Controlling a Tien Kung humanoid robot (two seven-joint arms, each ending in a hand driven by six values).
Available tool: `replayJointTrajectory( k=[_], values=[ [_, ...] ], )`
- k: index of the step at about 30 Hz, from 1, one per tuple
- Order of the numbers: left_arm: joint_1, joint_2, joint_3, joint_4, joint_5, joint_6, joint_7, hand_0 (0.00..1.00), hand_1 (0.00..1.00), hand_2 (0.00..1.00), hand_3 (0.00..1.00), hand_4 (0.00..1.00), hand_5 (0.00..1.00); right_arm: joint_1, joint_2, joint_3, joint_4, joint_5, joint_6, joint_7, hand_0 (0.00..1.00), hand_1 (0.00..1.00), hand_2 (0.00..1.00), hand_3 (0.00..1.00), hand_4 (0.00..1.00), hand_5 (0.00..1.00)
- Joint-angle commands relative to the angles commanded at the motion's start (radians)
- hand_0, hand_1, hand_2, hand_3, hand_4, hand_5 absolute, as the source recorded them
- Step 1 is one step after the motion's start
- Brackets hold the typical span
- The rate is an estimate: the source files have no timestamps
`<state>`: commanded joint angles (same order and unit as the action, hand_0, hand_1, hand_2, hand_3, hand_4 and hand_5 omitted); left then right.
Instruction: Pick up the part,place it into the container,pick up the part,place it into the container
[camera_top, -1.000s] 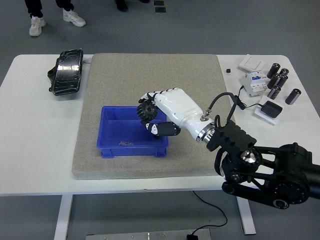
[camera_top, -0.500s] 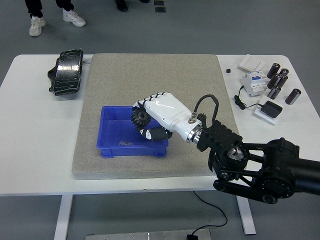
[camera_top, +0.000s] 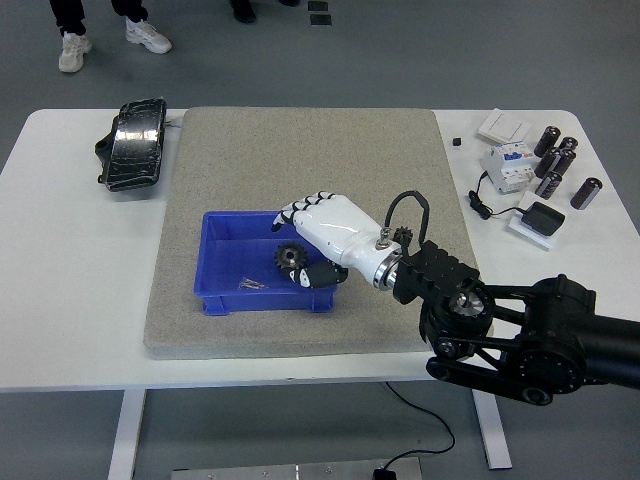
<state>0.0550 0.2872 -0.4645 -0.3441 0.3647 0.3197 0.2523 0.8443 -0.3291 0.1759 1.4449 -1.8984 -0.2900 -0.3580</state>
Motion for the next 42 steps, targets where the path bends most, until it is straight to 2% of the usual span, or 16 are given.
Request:
replayJointTrajectory(
  k=[4,6,10,11,16,17,18,24,28,34,35,42],
  values=[
    [0.001,-0.001,-0.001,0.000,0.001,0.001,0.000,0.686,0.678,0.638,0.599,0.642,0.412,-0.007,-0.012,0.027,0.013,0.034,-0.002,0.012,0.831,0.842,0.814,0.798,0.929,0.474],
    [0.001,-0.001,-0.002,-0.001,0.002,0.002,0.001,0.686,0.679,0.638,0.598,0.640,0.411,-0.012,-0.023,0.054,0.026,0.061,-0.007,0.018,0.799,0.837,0.810,0.793,0.946,0.490],
    [0.001,-0.002,-0.002,-0.001,0.001,0.003,0.001,0.686,0.679,0.638,0.598,0.640,0.411,-0.020,-0.071,0.132,0.043,0.121,-0.034,0.031,0.799,0.837,0.810,0.793,0.946,0.490],
    [0.001,-0.002,-0.002,-0.001,0.001,0.004,0.001,0.686,0.679,0.637,0.598,0.637,0.410,-0.020,-0.082,0.146,0.038,0.129,-0.038,0.032,0.739,0.780,0.780,0.777,0.929,0.483],
    [0.000,-0.001,-0.003,-0.001,0.002,0.004,0.001,0.686,0.679,0.637,0.598,0.637,0.410,-0.007,-0.142,0.194,-0.039,0.180,-0.057,0.039,0.739,0.780,0.780,0.777,0.929,0.483],
    [0.000,-0.001,-0.004,-0.002,0.003,0.004,0.002,0.686,0.679,0.637,0.597,0.633,0.406,-0.002,-0.148,0.189,-0.059,0.188,-0.057,0.041,0.597,0.693,0.754,0.745,0.864,0.420],
    [-0.001,-0.001,-0.004,-0.002,0.004,0.004,0.002,0.686,0.679,0.637,0.597,0.633,0.406,0.005,-0.151,0.177,-0.079,0.197,-0.057,0.045,0.597,0.693,0.754,0.745,0.864,0.420],
    [-0.006,-0.001,-0.007,0.000,0.009,0.003,0.000,0.686,0.679,0.636,0.596,0.627,0.402,0.043,-0.132,0.069,-0.202,0.254,-0.047,0.064,0.581,0.690,0.750,0.739,0.848,0.413],
    [-0.005,-0.001,-0.011,-0.001,0.015,0.005,0.003,0.686,0.679,0.636,0.596,0.627,0.402,0.055,-0.118,0.020,-0.262,0.277,-0.034,0.068,0.581,0.690,0.750,0.739,0.848,0.413],
    [-0.007,0.002,-0.014,-0.001,0.018,0.007,0.002,0.686,0.679,0.636,0.596,0.623,0.406,0.063,-0.105,-0.023,-0.309,0.299,-0.022,0.073,0.577,0.689,0.751,0.740,0.848,0.410],
    [-0.007,0.002,-0.014,-0.001,0.016,0.007,0.001,0.686,0.679,0.636,0.596,0.621,0.407,0.063,-0.104,-0.032,-0.313,0.299,-0.020,0.072,0.540,0.674,0.748,0.738,0.845,0.412],
    [-0.004,0.001,-0.013,-0.002,0.010,0.011,-0.003,0.686,0.679,0.636,0.594,0.620,0.408,0.046,-0.107,-0.075,-0.306,0.280,-0.005,0.066,0.524,0.661,0.742,0.733,0.833,0.402]
  ],
)
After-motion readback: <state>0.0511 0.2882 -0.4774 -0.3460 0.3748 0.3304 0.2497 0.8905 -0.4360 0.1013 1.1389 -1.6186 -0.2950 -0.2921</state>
